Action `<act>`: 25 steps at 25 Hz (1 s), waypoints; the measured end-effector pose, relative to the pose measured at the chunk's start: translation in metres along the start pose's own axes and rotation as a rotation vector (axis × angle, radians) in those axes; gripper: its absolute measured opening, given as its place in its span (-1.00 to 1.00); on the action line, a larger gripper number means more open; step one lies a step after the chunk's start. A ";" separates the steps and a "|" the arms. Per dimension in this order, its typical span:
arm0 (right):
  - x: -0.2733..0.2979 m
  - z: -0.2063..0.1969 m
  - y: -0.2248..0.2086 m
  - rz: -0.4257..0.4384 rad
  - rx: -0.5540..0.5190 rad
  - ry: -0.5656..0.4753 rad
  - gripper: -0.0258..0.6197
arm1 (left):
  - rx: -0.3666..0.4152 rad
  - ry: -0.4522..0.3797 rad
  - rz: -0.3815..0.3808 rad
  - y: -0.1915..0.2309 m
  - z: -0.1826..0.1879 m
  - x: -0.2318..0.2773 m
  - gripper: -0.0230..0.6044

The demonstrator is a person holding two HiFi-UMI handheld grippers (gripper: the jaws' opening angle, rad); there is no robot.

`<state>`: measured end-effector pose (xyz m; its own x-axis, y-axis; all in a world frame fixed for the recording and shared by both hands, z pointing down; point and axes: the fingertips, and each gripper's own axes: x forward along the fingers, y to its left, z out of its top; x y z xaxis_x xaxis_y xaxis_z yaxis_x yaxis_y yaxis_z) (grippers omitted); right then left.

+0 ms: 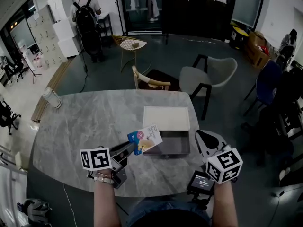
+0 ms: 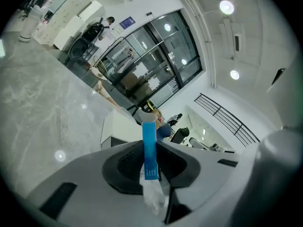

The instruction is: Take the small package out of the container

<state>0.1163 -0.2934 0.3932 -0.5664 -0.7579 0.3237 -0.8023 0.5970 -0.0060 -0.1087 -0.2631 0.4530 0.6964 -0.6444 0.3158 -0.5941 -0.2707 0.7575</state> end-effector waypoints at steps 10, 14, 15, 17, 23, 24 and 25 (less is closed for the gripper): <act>-0.016 0.050 0.001 0.000 -0.065 -0.059 -0.84 | 0.120 -0.084 -0.062 -0.054 0.041 -0.008 -0.65; -0.017 0.052 0.000 -0.006 -0.057 -0.075 -0.84 | 0.147 -0.108 -0.112 -0.070 0.052 -0.006 -0.65; -0.016 0.053 -0.002 -0.007 -0.055 -0.080 -0.84 | 0.150 -0.121 -0.135 -0.075 0.058 -0.006 -0.65; -0.015 0.056 -0.006 -0.014 -0.037 -0.098 -0.84 | 0.165 -0.145 -0.169 -0.085 0.069 -0.006 -0.65; -0.013 0.056 -0.010 -0.019 0.032 -0.154 -0.84 | 0.269 -0.178 -0.148 -0.090 0.078 -0.006 -0.65; -0.011 0.060 -0.011 -0.015 0.026 -0.162 -0.84 | 0.291 -0.190 -0.147 -0.090 0.082 -0.004 -0.65; -0.008 0.065 -0.012 -0.012 0.018 -0.170 -0.84 | 0.317 -0.206 -0.149 -0.092 0.087 -0.002 -0.65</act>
<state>0.1180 -0.3114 0.3290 -0.5795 -0.7993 0.1592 -0.8114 0.5841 -0.0208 -0.0907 -0.2991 0.3323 0.7084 -0.7023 0.0703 -0.6097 -0.5587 0.5622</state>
